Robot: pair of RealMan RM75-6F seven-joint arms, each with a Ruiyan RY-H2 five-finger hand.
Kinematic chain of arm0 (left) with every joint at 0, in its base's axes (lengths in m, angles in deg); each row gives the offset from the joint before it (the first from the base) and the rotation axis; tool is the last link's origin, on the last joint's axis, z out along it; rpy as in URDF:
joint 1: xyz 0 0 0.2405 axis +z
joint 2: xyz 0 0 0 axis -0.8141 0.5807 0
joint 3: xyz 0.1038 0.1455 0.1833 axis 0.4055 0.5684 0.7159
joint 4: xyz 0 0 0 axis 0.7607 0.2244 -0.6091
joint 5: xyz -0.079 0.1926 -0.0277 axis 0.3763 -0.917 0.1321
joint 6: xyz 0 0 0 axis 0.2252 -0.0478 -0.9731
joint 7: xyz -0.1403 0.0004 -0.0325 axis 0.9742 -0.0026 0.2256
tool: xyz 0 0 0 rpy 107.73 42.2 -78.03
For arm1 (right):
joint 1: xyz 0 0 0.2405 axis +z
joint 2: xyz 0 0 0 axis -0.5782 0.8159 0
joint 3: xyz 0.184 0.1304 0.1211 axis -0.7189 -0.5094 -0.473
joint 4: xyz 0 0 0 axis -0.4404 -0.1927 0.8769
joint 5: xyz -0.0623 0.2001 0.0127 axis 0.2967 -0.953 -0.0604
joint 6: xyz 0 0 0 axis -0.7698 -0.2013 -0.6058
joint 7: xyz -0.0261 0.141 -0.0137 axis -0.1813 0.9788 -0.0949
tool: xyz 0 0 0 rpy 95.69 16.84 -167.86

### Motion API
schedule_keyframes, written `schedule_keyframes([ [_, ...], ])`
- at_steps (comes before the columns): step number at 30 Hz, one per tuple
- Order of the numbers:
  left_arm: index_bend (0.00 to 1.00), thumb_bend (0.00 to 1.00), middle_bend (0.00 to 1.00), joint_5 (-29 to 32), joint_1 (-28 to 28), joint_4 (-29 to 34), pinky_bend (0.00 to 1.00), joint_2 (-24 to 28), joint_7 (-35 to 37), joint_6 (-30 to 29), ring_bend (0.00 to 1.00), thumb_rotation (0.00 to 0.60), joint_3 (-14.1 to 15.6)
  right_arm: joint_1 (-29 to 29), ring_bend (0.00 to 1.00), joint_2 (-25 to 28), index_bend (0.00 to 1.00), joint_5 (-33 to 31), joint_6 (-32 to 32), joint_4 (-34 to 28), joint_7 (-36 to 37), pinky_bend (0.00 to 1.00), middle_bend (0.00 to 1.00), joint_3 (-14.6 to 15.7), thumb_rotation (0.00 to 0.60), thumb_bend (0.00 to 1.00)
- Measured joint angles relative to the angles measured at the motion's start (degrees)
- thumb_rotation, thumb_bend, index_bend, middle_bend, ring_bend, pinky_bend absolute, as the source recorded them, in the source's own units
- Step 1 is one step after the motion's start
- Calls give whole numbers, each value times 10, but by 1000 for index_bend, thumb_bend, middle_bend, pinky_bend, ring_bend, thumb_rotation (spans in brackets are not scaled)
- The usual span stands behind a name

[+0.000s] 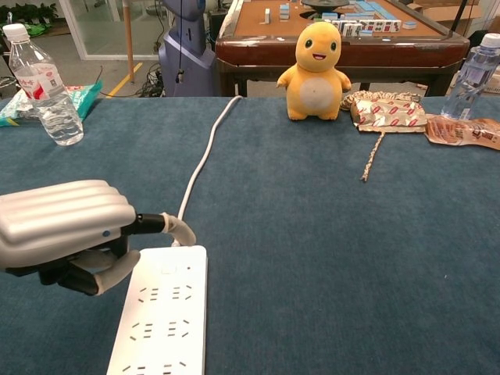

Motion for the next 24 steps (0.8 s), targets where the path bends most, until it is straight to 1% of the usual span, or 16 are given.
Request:
schedule_keyframes([
  [12,232,716,1000,22,-8,-11,1000,-12,-23,13,1000,600,13,0,442,0,490,-2,3,3,5,576,425,0,600,180],
  [17,232,716,1000,26,-2,-16,1000,-7,-23,4,1000,600,25,3,442,-4,490,-2,10,6,4,576,425,0,600,181],
  [24,232,716,1000,28,0,-21,1000,-5,-20,-2,1000,600,35,7,442,-11,490,-3,17,10,4,576,425,1,600,180],
])
